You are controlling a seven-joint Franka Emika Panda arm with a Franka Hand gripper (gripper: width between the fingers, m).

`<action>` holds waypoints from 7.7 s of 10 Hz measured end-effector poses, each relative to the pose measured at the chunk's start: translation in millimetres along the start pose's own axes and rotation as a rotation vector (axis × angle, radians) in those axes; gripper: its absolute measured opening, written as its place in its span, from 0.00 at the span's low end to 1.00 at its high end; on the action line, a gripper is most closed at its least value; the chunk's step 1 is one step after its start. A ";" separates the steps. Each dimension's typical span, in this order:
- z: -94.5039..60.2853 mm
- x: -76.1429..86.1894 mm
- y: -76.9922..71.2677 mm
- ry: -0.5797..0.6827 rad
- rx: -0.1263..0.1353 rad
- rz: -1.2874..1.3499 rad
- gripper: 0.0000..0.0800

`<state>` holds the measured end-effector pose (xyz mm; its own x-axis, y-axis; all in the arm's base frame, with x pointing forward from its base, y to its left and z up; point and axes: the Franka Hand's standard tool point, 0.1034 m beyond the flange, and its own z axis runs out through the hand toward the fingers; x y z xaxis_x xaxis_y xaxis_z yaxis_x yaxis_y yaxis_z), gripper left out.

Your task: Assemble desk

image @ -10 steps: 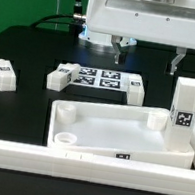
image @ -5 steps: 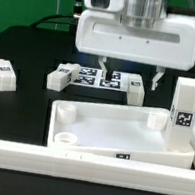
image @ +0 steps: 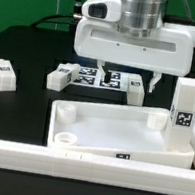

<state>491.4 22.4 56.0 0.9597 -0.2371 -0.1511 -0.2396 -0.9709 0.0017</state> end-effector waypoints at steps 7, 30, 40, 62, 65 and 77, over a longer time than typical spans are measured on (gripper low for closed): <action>11.3 -24.0 3.8 -0.403 -0.005 -0.083 0.81; 33.8 -29.0 6.1 -0.855 -0.051 -0.124 0.36; -36.9 23.4 16.2 -0.495 0.007 -0.171 0.36; -161.9 108.6 27.2 0.494 -0.015 -0.294 0.36; -165.6 136.1 39.7 0.520 -0.081 -0.375 0.36; -148.0 156.4 53.1 0.622 -0.102 -0.393 0.36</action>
Offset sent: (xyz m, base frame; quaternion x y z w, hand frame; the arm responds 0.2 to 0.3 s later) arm -0.0153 0.0222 -0.0060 0.0934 -0.1123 -0.0389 0.9885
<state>650.6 -71.3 178.8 0.8853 0.1817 0.4281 0.1242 -0.9795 0.1588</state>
